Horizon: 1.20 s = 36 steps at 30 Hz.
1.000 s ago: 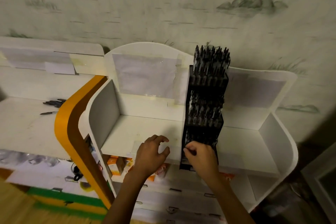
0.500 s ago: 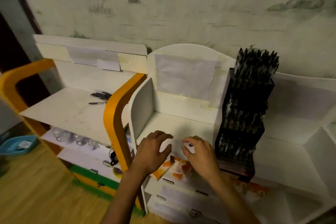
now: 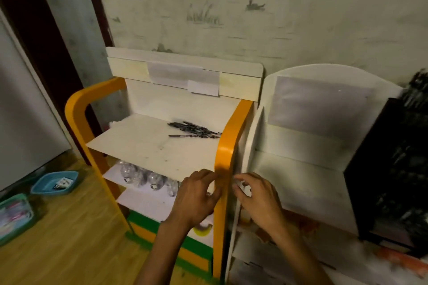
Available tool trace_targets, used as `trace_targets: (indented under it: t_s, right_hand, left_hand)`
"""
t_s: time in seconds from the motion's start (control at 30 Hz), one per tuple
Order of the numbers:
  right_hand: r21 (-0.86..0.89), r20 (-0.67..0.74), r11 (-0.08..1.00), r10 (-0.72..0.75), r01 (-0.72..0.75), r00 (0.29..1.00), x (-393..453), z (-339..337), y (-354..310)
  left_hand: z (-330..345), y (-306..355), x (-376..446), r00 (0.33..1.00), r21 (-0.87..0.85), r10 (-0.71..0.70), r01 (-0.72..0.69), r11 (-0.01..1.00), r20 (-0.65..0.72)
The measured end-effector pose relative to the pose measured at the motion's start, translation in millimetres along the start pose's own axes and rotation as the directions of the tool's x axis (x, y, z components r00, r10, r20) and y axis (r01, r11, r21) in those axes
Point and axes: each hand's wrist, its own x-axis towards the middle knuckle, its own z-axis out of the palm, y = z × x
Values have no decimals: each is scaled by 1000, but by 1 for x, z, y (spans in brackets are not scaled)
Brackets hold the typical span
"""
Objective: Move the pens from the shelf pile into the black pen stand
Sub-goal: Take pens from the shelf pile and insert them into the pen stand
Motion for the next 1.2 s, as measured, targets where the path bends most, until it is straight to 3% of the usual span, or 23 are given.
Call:
trace_targets:
  t_s: [0.13, 0.43, 0.67, 1.0, 1.2]
  right_hand:
    - [-2, -11, 999, -34, 34, 999, 19, 43, -37]
    - [-3, 20, 999, 35, -35, 999, 95, 120, -85]
    - [-92, 35, 991, 102, -99, 994, 166, 170, -75]
    - [-22, -59, 970, 242, -244, 968, 255, 208, -48]
    - [-52, -68, 943, 324, -328, 943, 275, 222, -30]
  left_hand:
    - [-29, -64, 3, 1000, 11, -10, 10, 1000, 9]
    - [-69, -168, 45, 999, 36, -39, 39, 999, 10]
    - [-65, -236, 111, 1000, 40, -30, 30, 999, 5]
    - [-25, -319, 206, 983, 30, -63, 59, 998, 170]
    - [8, -350, 236, 960, 126, -85, 53, 991, 268]
